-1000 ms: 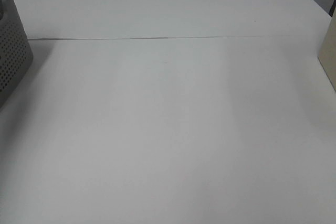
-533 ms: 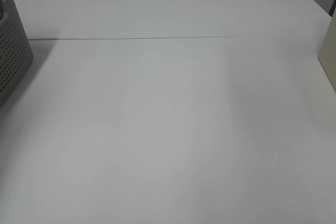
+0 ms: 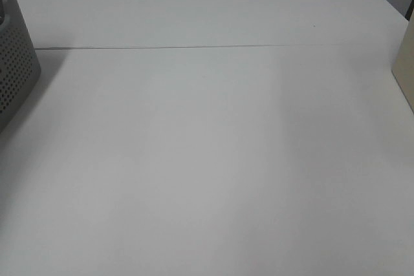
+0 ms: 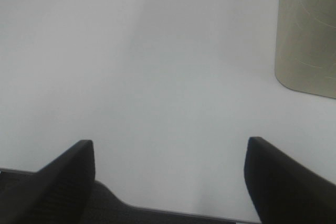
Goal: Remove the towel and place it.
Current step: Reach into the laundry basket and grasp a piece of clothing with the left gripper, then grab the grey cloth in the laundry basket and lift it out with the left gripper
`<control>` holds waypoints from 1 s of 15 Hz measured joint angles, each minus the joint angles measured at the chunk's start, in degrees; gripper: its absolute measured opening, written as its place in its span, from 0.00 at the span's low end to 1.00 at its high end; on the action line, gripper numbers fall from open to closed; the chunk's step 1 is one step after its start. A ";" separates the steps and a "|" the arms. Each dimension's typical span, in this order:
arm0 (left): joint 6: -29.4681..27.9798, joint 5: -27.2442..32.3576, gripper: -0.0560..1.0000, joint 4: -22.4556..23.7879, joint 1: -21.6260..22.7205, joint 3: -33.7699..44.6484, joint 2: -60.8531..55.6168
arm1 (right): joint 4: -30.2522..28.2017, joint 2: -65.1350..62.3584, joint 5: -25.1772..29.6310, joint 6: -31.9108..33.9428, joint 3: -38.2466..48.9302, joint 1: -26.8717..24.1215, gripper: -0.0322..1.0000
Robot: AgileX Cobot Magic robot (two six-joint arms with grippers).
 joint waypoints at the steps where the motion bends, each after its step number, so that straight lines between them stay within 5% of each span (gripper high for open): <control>1: 0.00 0.00 0.89 0.00 0.00 0.00 0.00 | 0.00 0.00 0.00 0.00 0.00 0.00 0.76; 9: -0.06 0.86 0.70 0.00 0.00 0.00 1.03 | 0.00 0.00 0.00 0.00 0.00 0.00 0.76; 15: -4.13 -2.64 0.19 0.00 0.00 0.00 1.32 | 0.00 0.00 0.00 0.00 0.00 0.00 0.76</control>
